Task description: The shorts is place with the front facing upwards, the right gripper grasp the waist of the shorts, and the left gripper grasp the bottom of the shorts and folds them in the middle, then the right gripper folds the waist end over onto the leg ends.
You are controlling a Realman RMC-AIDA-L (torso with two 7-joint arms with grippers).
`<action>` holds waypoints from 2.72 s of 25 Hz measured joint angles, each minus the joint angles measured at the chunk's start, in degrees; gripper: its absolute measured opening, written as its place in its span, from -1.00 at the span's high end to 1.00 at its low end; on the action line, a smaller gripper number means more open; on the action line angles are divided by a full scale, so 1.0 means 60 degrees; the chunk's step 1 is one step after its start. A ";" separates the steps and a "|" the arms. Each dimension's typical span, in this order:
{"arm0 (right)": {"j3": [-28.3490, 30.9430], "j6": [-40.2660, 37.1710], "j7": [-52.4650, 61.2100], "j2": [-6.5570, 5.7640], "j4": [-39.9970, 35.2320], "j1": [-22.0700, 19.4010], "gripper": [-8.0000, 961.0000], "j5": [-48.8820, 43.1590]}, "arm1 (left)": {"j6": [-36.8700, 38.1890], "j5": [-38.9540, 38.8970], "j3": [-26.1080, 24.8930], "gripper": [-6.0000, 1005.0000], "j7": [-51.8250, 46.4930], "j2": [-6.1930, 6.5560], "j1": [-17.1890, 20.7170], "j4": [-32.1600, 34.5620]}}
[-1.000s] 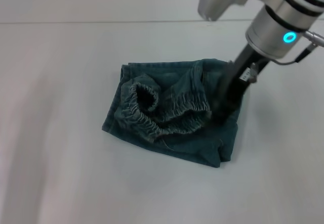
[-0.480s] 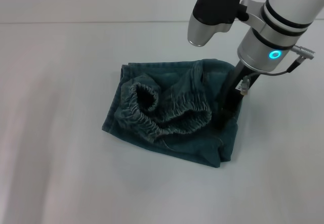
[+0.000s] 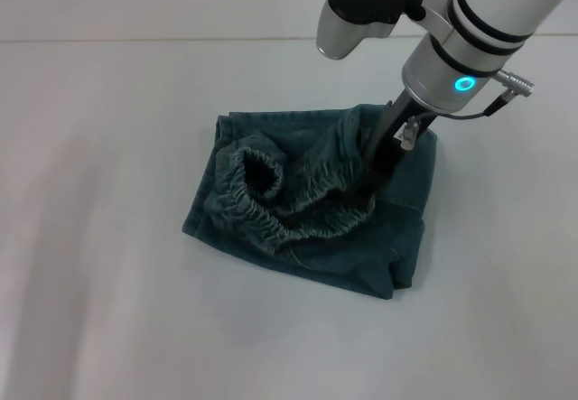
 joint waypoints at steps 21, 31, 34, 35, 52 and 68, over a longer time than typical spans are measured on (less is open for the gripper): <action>-0.0038 0.0842 0.0031 0.0020 -0.0002 0.0074 0.70 0.0306 | -0.0193 -0.0017 -0.0065 0.97 0.0021 0.0000 0.0103 0.0016; -0.0255 0.2552 -0.0299 0.0020 0.0098 0.0123 0.80 0.2138 | -0.0112 -0.0016 -0.0132 0.97 -0.0046 0.0000 0.0177 0.0045; -0.0521 0.3124 -0.0497 0.0020 0.0395 0.0221 0.81 0.2785 | -0.0128 -0.0016 -0.0131 0.97 -0.0045 0.0000 0.0177 0.0045; -0.0579 0.3313 -0.0552 0.0021 0.0510 0.0250 0.81 0.2952 | -0.0140 -0.0016 -0.0132 0.97 -0.0046 0.0000 0.0177 0.0045; -0.0551 0.4477 -0.1967 -0.0054 -0.0001 -0.1392 -0.31 0.5699 | 0.0226 0.0068 0.0233 0.96 -0.0344 0.0004 0.0293 0.0176; 0.3156 -0.0737 -0.4788 -0.0311 -0.1833 -0.5962 -0.87 0.7669 | 0.3232 0.1617 0.7013 0.78 -0.6969 0.0068 0.1070 0.5880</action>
